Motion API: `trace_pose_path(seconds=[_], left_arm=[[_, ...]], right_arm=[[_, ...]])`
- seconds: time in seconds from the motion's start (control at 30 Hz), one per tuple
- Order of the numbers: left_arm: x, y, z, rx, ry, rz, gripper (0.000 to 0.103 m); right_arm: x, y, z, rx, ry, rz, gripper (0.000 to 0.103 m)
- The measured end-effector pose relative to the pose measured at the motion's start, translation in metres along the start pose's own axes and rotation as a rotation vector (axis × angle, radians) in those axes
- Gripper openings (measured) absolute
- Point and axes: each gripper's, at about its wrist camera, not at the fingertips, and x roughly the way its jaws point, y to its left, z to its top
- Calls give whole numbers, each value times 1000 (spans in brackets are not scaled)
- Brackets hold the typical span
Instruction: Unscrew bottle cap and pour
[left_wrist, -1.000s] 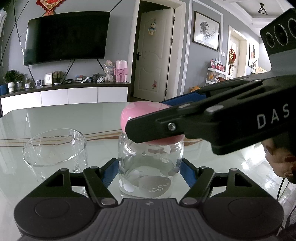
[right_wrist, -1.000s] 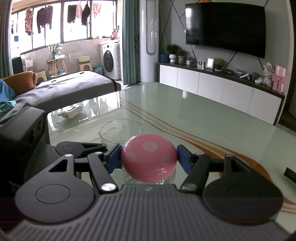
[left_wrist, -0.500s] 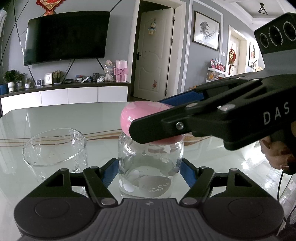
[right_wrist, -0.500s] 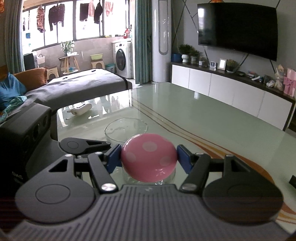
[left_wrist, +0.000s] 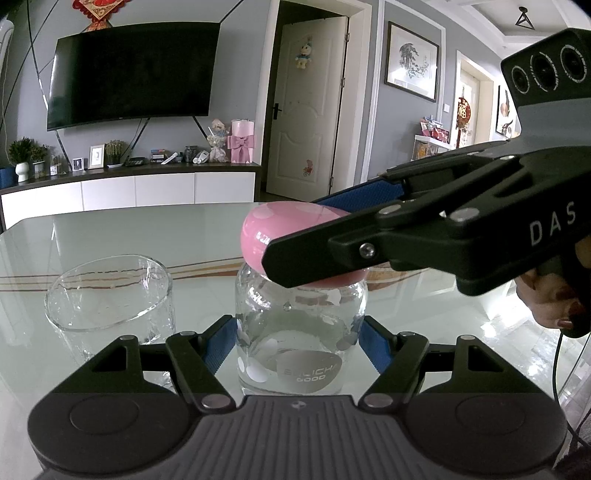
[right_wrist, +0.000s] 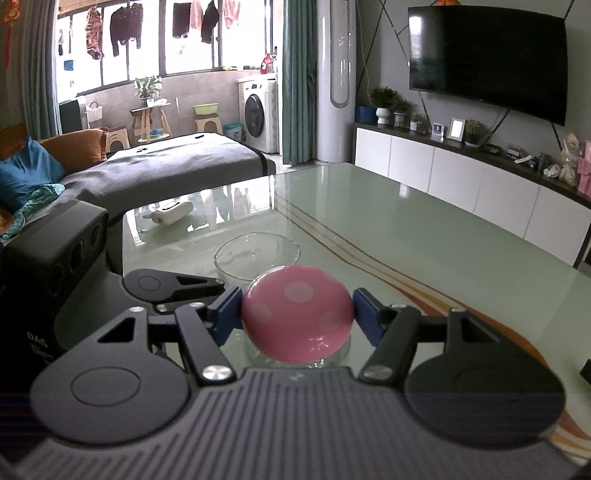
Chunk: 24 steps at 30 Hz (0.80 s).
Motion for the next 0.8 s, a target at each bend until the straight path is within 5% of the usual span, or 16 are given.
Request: trace_pose_path(seconds=[0.27, 0.5, 0.8], left_arm=[[-1, 0, -2, -2, 0, -1, 76], [-1, 1, -2, -2, 0, -1, 76], [0, 0, -3, -4, 0, -2, 76]], right_arm=[[0, -1, -1, -12, 0, 12, 69], [-2, 7, -1, -8, -13, -28, 82], [0, 30, -7, 74, -17, -225, 83]])
